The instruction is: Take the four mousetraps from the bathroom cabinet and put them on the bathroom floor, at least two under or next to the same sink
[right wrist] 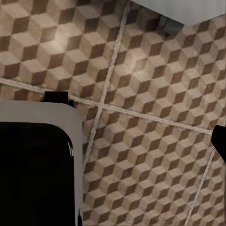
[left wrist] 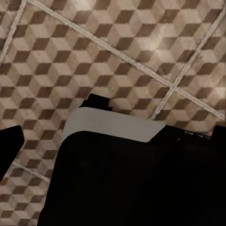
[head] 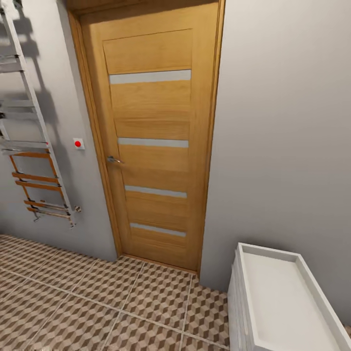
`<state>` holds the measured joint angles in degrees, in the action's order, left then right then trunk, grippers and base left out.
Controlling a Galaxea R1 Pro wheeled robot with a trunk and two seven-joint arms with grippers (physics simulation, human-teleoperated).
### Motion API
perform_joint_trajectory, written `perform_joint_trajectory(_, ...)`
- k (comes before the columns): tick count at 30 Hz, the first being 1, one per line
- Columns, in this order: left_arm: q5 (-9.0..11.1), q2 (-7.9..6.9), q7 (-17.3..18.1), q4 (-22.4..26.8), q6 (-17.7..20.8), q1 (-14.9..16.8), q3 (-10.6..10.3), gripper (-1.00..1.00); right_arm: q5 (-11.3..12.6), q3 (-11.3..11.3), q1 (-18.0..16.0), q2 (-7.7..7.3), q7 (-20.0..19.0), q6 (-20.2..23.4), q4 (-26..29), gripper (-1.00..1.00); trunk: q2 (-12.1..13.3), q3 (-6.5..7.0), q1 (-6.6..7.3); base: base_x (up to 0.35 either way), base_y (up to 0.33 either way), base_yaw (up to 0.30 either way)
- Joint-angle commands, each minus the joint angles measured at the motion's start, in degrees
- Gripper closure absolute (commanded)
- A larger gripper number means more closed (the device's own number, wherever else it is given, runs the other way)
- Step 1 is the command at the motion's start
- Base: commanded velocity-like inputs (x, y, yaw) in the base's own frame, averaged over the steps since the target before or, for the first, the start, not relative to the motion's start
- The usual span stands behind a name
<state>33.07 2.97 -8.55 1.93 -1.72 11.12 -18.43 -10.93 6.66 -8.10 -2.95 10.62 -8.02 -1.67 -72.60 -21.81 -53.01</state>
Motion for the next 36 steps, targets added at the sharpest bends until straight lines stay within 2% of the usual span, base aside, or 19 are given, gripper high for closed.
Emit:
perform_joint_trajectory(1, 0.51, 0.16, -0.19, -0.03, -0.16, 0.04, -0.48, -1.00, -0.70, 0.50, -0.07, -0.02, 0.19, -0.33, -0.18, -1.00, -0.04, -0.06, 0.00, 0.000, 0.000, 0.263)
perform_joint_trajectory(14, 0.75, 1.22, -0.15, -0.30, -0.29, 0.04, -0.44, -1.00, -1.10, 0.55, -0.07, -0.13, 0.21, -0.41, -0.18, -1.00, -0.04, -0.06, 0.00, 0.000, 0.000, 0.271)
perform_joint_trajectory(36, 0.77, 1.36, -0.15, -0.43, -1.00, 0.04, -0.43, -1.00, -1.11, 0.50, -0.07, -0.03, 0.21, -0.10, -0.18, -1.00, -0.04, -0.06, 0.00, 0.000, 0.000, 0.275)
